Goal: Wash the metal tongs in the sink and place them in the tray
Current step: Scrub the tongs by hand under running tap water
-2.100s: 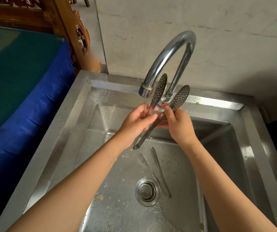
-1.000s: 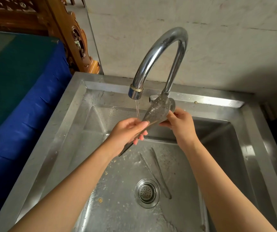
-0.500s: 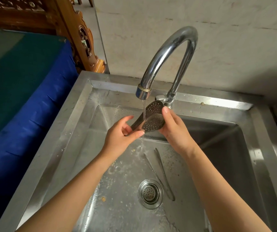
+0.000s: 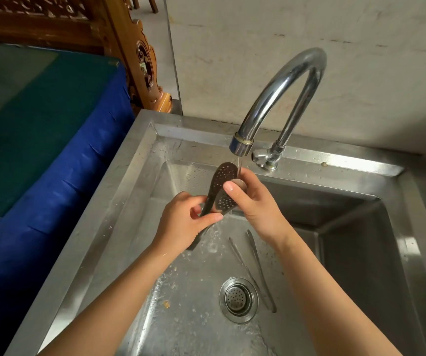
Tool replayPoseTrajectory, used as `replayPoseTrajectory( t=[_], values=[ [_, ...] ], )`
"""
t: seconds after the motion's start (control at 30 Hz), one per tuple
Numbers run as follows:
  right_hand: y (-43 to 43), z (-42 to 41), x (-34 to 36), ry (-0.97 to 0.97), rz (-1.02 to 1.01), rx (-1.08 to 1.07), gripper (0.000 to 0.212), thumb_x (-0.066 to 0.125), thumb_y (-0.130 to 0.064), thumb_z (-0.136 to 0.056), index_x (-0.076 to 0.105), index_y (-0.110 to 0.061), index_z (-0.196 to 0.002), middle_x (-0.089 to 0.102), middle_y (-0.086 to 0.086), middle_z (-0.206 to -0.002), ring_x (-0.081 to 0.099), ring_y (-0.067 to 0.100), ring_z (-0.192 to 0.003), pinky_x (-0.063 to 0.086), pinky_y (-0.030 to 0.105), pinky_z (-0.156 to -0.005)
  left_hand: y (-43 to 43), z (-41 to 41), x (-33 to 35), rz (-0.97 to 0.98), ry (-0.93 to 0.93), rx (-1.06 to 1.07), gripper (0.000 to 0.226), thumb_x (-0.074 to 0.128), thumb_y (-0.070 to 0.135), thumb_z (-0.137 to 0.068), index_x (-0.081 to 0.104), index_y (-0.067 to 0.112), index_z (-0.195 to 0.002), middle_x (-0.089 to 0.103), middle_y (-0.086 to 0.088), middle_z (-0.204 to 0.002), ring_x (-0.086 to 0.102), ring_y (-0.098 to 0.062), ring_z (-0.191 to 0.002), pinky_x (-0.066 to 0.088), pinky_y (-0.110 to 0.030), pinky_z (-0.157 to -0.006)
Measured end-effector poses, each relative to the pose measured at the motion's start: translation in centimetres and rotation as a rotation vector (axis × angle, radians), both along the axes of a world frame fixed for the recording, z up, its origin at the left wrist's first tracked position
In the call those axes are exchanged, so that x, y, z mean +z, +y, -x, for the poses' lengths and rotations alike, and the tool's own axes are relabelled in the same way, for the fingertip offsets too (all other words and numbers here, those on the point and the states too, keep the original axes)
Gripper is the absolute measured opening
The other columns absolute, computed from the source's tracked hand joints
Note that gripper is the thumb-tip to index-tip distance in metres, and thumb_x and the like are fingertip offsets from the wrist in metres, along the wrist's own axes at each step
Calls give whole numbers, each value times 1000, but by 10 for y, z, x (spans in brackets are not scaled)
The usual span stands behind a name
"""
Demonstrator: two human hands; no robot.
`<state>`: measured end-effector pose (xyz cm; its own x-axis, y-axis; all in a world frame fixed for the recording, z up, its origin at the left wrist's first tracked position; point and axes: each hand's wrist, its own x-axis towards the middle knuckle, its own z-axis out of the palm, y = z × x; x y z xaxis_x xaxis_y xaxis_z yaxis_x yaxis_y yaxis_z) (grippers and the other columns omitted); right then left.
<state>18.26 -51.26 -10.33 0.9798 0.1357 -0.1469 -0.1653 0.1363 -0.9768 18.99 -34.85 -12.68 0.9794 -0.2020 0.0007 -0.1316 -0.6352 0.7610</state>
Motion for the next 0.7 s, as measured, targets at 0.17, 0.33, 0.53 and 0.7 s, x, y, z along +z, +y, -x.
replayPoseTrajectory(
  t=[0.17, 0.33, 0.53, 0.7],
  values=[
    [-6, 12, -3, 13, -1, -159, 46, 63, -33, -75, 58, -11, -115, 70, 2, -92, 67, 16, -86, 53, 33, -88, -8, 6, 4, 79, 76, -108, 14, 77, 32, -69, 67, 35, -78, 54, 5, -76, 55, -12, -76, 41, -22, -71],
    [-13, 23, -2, -19, 28, -240, 34, 64, -34, -75, 63, -12, -100, 69, 2, -83, 66, 18, -80, 54, 41, -83, -14, 11, 3, 122, 126, -201, 19, 73, 33, -74, 59, 46, -76, 60, -1, -90, 58, -10, -83, 45, -21, -74],
    [-11, 27, 0, -34, 3, -284, 20, 64, -24, -81, 63, -9, -94, 66, 9, -83, 64, 23, -79, 54, 43, -80, -13, 17, -6, 110, 128, -194, 10, 69, 28, -78, 64, 31, -85, 61, 1, -88, 58, -14, -84, 45, -23, -71],
    [-6, 20, -7, -8, 51, -356, 16, 64, -21, -86, 56, -8, -83, 62, 18, -80, 59, 32, -76, 51, 54, -78, -16, 25, -13, 223, 300, -150, 8, 55, 32, -89, 62, 32, -94, 68, 6, -85, 63, -5, -77, 45, -22, -72]
  ],
)
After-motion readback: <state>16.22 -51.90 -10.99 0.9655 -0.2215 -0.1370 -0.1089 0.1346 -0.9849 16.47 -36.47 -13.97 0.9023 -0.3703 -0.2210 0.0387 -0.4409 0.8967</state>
